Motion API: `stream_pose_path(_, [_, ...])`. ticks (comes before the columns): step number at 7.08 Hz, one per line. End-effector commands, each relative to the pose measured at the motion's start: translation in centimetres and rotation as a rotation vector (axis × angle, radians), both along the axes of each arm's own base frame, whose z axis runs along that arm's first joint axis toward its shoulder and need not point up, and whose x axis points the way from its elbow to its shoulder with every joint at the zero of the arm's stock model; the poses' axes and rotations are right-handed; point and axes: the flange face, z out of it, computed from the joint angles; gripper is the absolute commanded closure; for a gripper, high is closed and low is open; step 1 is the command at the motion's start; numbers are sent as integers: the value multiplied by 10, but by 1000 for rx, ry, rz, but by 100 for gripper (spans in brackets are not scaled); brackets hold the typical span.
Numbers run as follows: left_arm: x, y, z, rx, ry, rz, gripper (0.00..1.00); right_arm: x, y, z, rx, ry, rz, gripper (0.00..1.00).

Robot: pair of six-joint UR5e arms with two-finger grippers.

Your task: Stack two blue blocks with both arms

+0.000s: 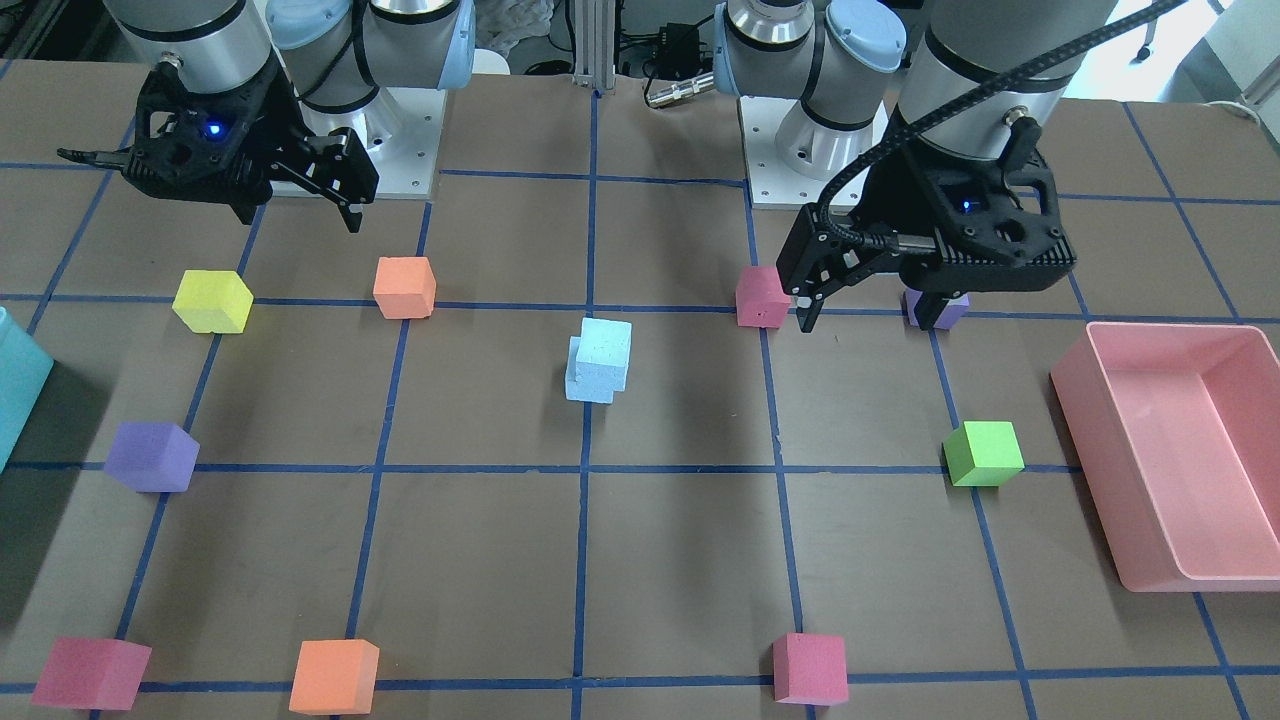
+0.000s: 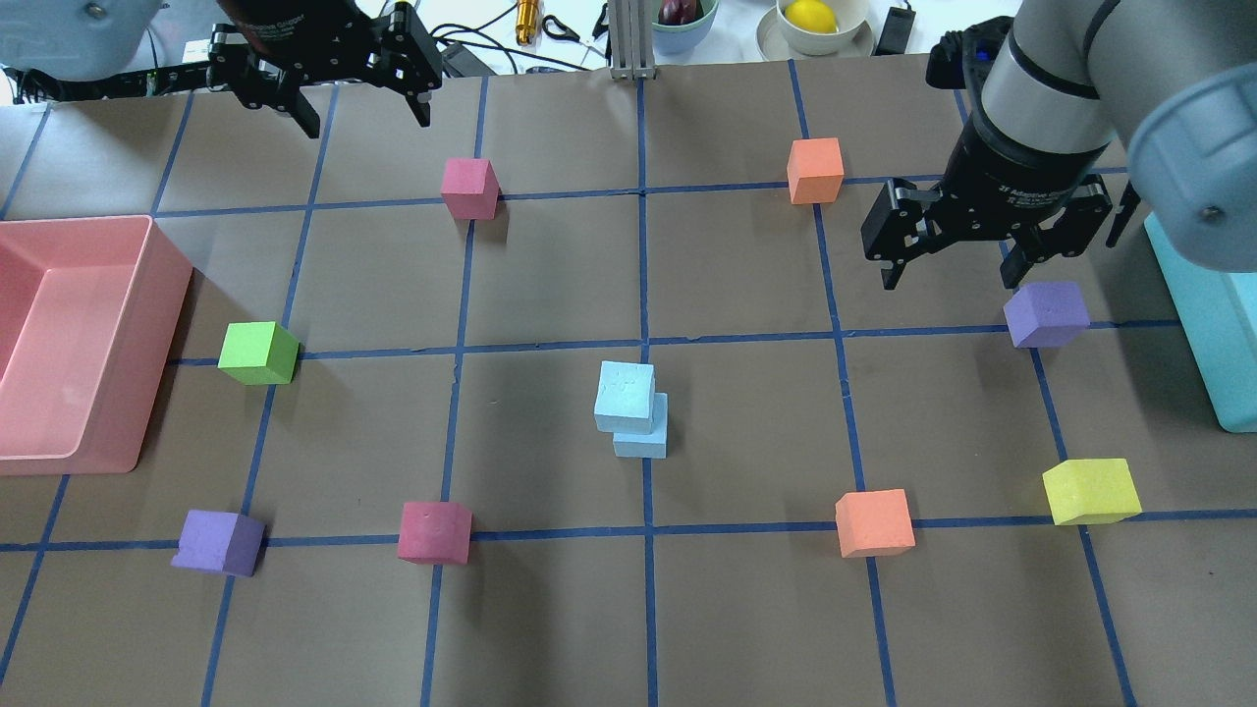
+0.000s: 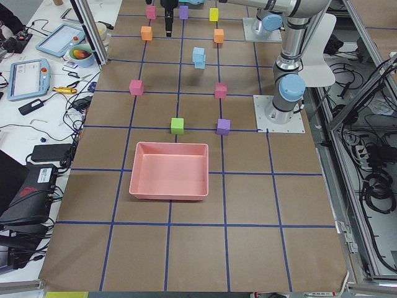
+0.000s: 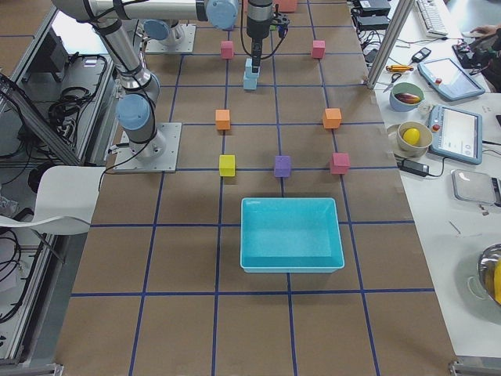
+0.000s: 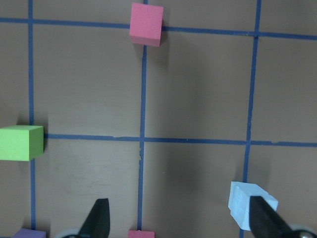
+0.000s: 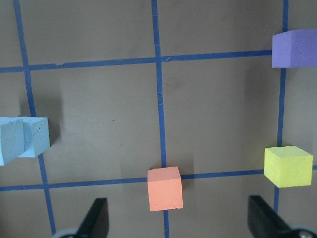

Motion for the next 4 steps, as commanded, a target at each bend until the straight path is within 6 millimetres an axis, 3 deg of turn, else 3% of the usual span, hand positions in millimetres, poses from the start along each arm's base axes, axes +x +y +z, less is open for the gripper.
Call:
stream_pose_path(1, [2, 2, -2, -5, -6, -8, 0, -1, 0, 0, 1, 9, 2, 0])
stream_pose_path(4, [9, 3, 0, -3, -19, -74, 0, -1, 0, 1, -2, 8, 4, 0])
